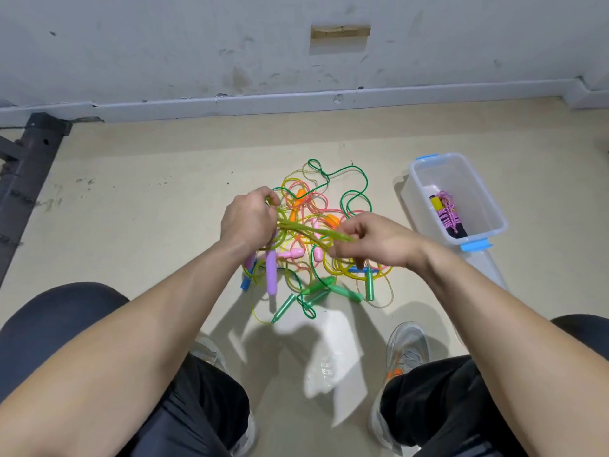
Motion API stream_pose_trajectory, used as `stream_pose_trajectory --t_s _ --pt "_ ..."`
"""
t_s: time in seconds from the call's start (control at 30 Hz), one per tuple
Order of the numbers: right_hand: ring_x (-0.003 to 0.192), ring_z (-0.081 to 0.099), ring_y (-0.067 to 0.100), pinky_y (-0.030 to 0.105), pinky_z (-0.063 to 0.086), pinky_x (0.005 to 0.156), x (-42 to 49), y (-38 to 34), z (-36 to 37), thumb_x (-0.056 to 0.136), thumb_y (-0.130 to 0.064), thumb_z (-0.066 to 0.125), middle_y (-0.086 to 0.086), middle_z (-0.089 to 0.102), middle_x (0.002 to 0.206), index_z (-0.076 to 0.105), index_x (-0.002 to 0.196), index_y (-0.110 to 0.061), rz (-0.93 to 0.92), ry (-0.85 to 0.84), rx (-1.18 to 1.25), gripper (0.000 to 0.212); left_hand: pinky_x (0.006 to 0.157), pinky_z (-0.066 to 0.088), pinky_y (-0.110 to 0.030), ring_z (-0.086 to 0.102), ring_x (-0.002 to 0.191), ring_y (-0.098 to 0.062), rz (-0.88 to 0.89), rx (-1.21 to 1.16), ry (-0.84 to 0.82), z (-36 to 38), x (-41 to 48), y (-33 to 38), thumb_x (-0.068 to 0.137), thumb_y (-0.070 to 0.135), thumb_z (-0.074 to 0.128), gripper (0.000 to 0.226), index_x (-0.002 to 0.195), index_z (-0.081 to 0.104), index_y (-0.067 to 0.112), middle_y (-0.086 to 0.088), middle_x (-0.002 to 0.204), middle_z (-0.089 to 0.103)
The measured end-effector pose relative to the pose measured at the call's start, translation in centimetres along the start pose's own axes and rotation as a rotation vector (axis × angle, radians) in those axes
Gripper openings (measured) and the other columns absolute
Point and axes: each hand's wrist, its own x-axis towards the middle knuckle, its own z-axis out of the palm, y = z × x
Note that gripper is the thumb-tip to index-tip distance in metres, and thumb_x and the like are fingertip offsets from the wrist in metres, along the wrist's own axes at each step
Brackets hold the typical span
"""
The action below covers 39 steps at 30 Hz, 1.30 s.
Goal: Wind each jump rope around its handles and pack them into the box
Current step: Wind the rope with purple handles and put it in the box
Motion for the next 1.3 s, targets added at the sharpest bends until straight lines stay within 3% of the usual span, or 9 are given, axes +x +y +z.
stream_pose_trajectory --t_s 0.17,0.3,0.43,0.53,0.67,0.87,1.03,1.17,1.3 --pt "0.045 0.03 0.006 0.024 0.016 0.046 -0.9 -0.4 0.0 0.083 -0.014 0.064 -0.004 0.04 0.057 0.069 0.115 -0.006 -0.035 -0.109 0.791 0.034 0.079 0.056 -0.039 0.066 0.078 -0.028 -0.015 -0.082 0.023 -0.4 0.7 0.0 0.089 0.019 0.053 0.018 0.09 0.066 0.033 0.003 0.071 0.069" --pt "0.066 0.043 0.019 0.036 0.042 0.081 -1.0 0.2 1.1 0.082 -0.012 0.072 0.009 0.045 0.079 0.06 0.136 -0.011 -0.076 -0.306 1.021 0.055 0.078 0.057 -0.039 0.067 0.078 -0.028 -0.068 -0.108 0.022 -0.6 1.1 -0.4 0.088 0.017 0.052 0.02 0.09 0.066 0.031 0.004 0.071 0.07" --pt "0.05 0.035 0.01 0.023 0.045 0.05 -1.1 0.6 0.5 0.089 0.0 0.059 -0.001 0.043 0.071 0.061 0.135 -0.022 0.037 -0.22 0.835 0.051 0.076 0.058 -0.04 0.068 0.076 -0.031 -0.106 -0.109 0.049 -1.0 1.5 -1.3 0.087 0.017 0.051 0.021 0.088 0.066 0.031 -0.002 0.074 0.071" --pt "0.046 0.041 0.013 0.022 0.038 0.05 -0.9 0.4 0.2 0.093 -0.003 0.064 -0.003 0.058 0.061 0.069 0.096 -0.007 -0.001 0.051 0.412 0.007 0.078 0.057 -0.041 0.067 0.08 -0.033 -0.121 -0.077 0.062 -1.1 1.6 -1.8 0.087 0.018 0.05 0.021 0.088 0.065 0.032 -0.004 0.078 0.071" --pt "0.045 0.039 0.011 0.023 0.036 0.045 -1.1 0.9 -0.3 0.092 -0.013 0.071 0.005 0.051 0.063 0.075 0.084 -0.015 0.006 0.253 0.42 0.009 0.078 0.057 -0.04 0.067 0.079 -0.032 -0.132 -0.059 0.067 -1.2 1.7 -2.3 0.087 0.019 0.05 0.021 0.088 0.065 0.034 -0.003 0.081 0.071" --pt "0.05 0.043 0.005 0.018 0.035 0.051 -1.9 1.9 -0.6 0.089 -0.016 0.076 -0.005 0.052 0.06 0.07 0.085 -0.003 0.014 0.136 0.201 0.015 0.082 0.056 -0.04 0.066 0.085 -0.032 -0.124 -0.055 0.056 -0.9 1.3 -2.2 0.087 0.019 0.049 0.021 0.088 0.064 0.034 -0.003 0.081 0.072" --pt "0.05 0.04 0.01 0.031 0.054 0.065 -2.9 1.7 -0.9 0.07 -0.034 0.085 0.004 0.032 0.067 0.067 0.128 -0.007 -0.087 -0.211 0.983 0.066 0.079 0.058 -0.041 0.067 0.08 -0.033 -0.148 -0.12 0.073 -1.2 1.5 -2.2 0.084 0.018 0.048 0.024 0.089 0.067 0.033 0.002 0.074 0.069" --pt "0.058 0.047 0.015 0.038 0.037 0.075 -3.2 1.2 0.6 0.076 -0.037 0.08 0.007 0.049 0.069 0.052 0.144 -0.015 -0.145 -0.301 0.965 0.077 0.08 0.053 -0.036 0.065 0.086 -0.031 -0.118 -0.081 0.087 -1.0 1.5 -2.7 0.087 0.019 0.05 0.021 0.09 0.064 0.035 -0.004 0.081 0.071" --pt "0.05 0.032 0.009 0.023 0.026 0.05 -3.7 0.7 1.0 0.087 -0.012 0.066 0.005 0.045 0.08 0.057 0.139 -0.024 -0.013 -0.321 0.93 0.054 0.078 0.052 -0.034 0.064 0.088 -0.03 -0.164 -0.077 0.102 -1.3 1.7 -3.5 0.088 0.019 0.05 0.022 0.091 0.065 0.035 -0.003 0.085 0.07"
